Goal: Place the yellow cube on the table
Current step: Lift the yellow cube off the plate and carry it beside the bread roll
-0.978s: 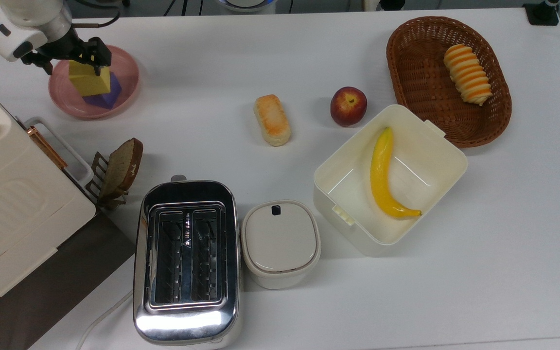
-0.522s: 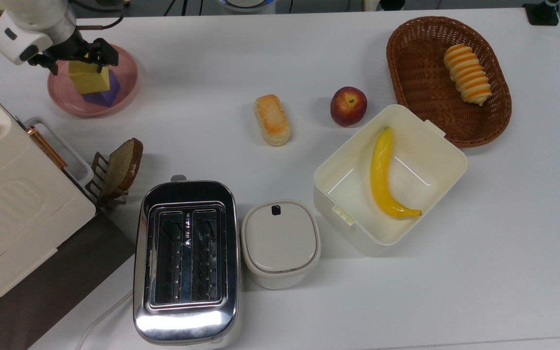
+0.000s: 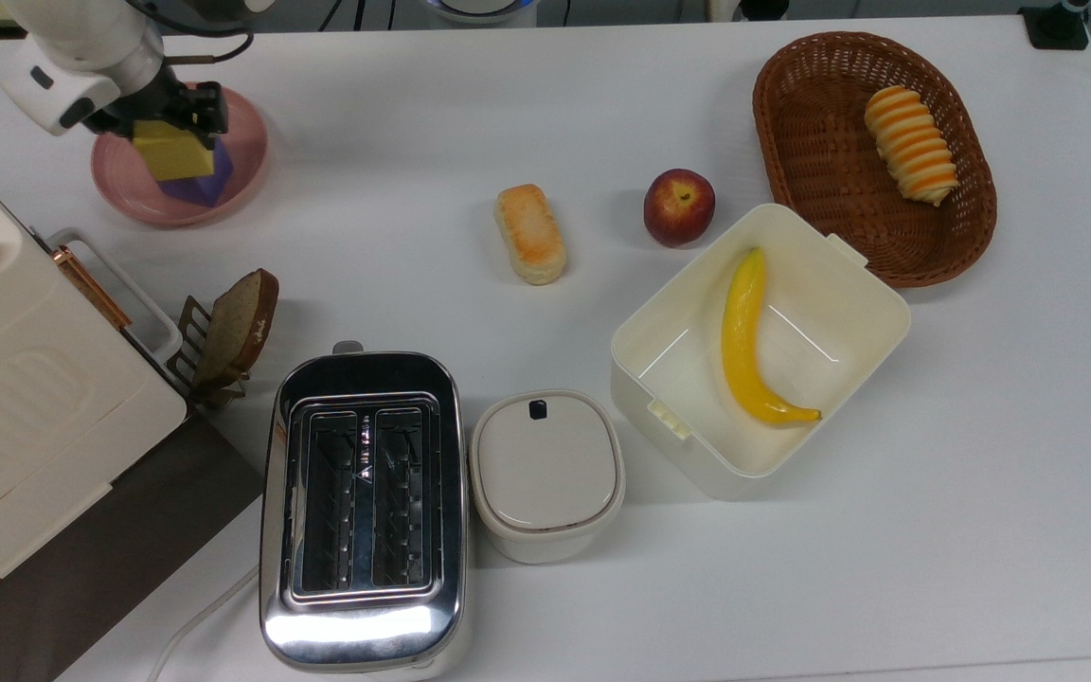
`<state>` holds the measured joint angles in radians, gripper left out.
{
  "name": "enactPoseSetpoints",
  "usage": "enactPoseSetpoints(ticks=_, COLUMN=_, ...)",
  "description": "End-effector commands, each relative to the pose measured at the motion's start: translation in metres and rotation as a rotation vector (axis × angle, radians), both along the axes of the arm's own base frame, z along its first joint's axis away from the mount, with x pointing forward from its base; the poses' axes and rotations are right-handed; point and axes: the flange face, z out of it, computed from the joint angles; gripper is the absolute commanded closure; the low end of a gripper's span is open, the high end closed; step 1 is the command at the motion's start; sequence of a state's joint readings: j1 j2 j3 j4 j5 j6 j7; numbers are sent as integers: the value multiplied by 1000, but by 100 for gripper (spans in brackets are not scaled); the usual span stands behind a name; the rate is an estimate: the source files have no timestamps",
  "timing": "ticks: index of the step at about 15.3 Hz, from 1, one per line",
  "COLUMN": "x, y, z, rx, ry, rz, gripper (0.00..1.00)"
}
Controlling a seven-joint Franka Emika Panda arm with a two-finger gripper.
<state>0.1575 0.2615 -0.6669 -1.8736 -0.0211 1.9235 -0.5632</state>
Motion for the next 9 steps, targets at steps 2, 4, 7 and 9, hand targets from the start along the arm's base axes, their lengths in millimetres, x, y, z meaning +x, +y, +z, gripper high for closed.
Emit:
enactPoseSetpoints(ticks=2, x=-13, y=67, z=49, rx=157, ry=56, rz=63, gripper=100)
enactPoseSetpoints(ticks=4, x=-3, y=103, z=65, rx=154, ry=76, rz=61, gripper=100)
enactPoseSetpoints(ticks=7, x=16, y=180, z=64, rx=109, ry=88, rz=66, gripper=98)
enactPoseSetpoints(ticks=9, x=24, y=215, z=52, rx=72, ry=104, rz=60, gripper=94)
